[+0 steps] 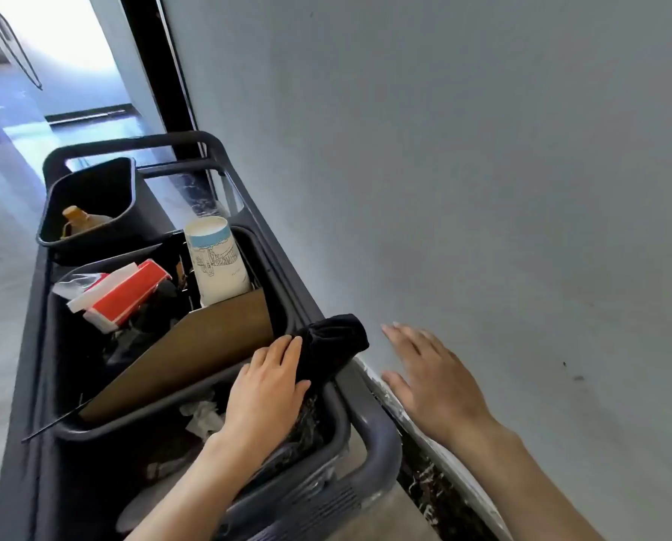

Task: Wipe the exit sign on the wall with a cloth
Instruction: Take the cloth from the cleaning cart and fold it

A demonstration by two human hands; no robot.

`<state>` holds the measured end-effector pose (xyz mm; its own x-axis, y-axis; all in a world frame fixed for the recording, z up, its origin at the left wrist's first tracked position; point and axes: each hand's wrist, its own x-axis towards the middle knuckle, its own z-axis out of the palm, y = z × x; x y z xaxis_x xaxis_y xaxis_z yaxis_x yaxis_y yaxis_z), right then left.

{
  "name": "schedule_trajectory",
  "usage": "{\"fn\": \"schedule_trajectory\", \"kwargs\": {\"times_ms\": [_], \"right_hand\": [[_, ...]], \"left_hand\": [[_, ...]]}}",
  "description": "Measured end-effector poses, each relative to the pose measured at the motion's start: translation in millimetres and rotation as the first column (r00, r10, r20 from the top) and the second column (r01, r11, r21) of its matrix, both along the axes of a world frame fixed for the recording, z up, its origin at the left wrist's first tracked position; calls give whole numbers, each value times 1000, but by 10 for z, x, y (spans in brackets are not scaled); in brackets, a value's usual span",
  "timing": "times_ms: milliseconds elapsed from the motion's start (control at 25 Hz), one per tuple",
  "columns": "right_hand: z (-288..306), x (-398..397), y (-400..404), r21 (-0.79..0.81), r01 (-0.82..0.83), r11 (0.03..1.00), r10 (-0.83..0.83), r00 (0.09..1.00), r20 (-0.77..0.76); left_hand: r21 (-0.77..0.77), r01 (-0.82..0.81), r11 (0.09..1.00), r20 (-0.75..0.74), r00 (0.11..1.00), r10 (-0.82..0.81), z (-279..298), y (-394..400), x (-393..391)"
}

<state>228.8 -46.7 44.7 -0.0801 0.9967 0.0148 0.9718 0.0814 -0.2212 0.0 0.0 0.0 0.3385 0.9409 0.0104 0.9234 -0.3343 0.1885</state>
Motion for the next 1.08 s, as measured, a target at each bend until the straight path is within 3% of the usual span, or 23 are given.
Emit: {"fn": "schedule_trajectory", "kwargs": {"times_ms": [280, 480, 760, 880, 1000, 1080], "right_hand": [[-416, -204, 847, -150, -133, 980, 129, 991, -40], [-598, -287, 1090, -293, -158, 943, 139, 987, -85], [-639, -284, 943, -147, -89, 985, 75, 992, -103], [-551, -203, 772, -111, -37, 993, 17, 984, -178], [-390, -19, 540, -38, 59, 998, -68, 948, -310], [-225, 171, 301, -6, 133, 991, -126, 925, -360]], "left_hand": [[-85, 69, 994, -15, 997, -70, -325, 286, 42], [-100, 46, 994, 87, 995, -37, -406, 384, 41], [68, 94, 993, 122, 987, -101, -281, 541, 57], [30, 55, 998, 264, 963, -61, -129, 547, 116], [-48, 60, 997, 510, 859, -27, 32, 470, 290], [-54, 120, 991, 600, 798, -64, 181, 369, 506]]}}
